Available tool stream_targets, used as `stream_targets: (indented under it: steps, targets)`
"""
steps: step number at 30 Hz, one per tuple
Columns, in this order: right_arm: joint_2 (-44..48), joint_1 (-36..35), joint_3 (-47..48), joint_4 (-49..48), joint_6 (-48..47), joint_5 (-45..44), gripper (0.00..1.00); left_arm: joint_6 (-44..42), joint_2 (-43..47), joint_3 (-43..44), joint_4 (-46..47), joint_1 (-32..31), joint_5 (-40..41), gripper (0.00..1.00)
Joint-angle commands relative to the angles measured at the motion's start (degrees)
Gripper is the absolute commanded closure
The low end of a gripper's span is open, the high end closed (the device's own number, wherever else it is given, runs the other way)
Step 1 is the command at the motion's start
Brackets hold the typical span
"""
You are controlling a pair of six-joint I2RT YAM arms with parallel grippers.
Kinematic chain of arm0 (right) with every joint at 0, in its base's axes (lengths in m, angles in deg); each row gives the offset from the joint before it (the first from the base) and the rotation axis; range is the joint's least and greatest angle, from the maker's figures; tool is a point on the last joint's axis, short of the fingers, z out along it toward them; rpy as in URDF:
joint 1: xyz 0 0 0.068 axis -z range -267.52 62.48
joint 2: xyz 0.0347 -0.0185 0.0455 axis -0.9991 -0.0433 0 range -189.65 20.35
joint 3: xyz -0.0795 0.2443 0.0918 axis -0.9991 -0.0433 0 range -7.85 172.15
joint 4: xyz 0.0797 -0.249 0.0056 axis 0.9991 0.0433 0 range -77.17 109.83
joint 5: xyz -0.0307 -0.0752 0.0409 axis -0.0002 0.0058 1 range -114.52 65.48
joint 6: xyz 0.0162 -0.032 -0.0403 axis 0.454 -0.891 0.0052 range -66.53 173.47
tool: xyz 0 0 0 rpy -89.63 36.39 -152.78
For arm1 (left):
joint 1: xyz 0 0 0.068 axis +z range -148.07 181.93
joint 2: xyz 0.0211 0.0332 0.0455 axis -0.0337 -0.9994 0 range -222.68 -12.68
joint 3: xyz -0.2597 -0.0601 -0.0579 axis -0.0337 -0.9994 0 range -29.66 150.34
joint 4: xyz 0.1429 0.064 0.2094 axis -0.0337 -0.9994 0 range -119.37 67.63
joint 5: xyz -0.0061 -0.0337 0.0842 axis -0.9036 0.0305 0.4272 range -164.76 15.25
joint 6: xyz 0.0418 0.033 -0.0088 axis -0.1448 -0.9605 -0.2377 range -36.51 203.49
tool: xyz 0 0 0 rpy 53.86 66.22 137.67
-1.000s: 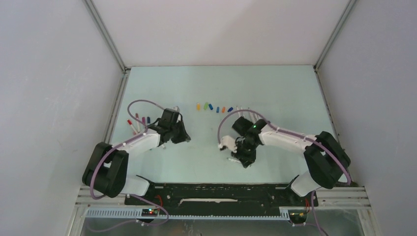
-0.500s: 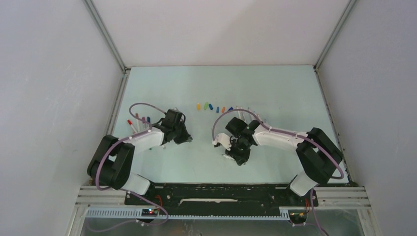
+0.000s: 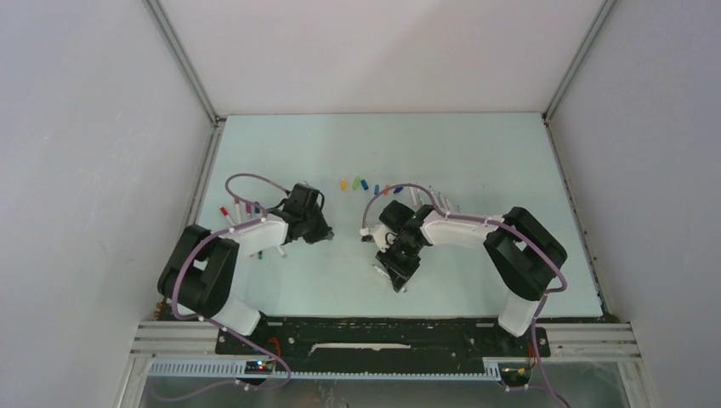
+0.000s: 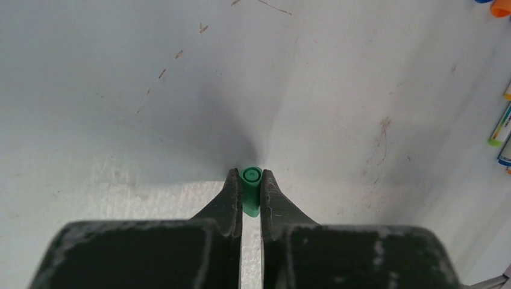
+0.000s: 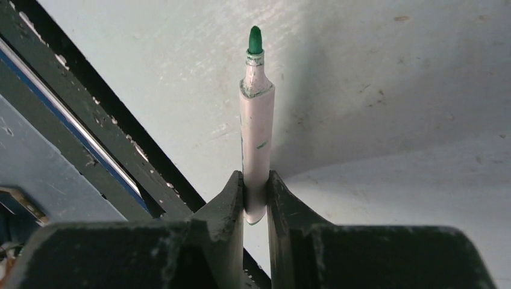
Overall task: Open the pen caps
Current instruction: Place the pen at the center of the board.
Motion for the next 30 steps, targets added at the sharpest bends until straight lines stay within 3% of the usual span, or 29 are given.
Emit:
stream_targets:
  steps: [1,8,15,21,26,30]
  targets:
    - [-1.8,-0.4,2.3,-1.4,3.0,-3.4,0.82,0.5,-1.7,3.3,-0.9,-0.3,3.2,0.89]
    - [-2.5,-0.7,2.6,-0.9,2.5,-4.6,0.66,0.2,-2.6,3.6,-0.9,-0.3,3.3,0.82]
    - [-2.9,-0.7,3.0,-0.3,2.0,-5.1,0.64,-0.2,-2.5,4.0,-1.4,-0.3,3.0,0.79]
    - [-1.8,-0.7,4.0,1.2,0.0,-2.6,0.63,-0.7,-1.2,4.2,-2.5,-0.3,3.0,0.69]
    - [3.5,-0.3,6.0,4.5,-5.9,0.7,0.59,-1.8,1.5,4.9,-4.0,-0.3,3.1,0.59]
    - [8.4,2.0,7.8,11.3,-16.3,7.5,0.57,-3.5,6.3,4.6,-6.1,-0.3,4.9,0.53]
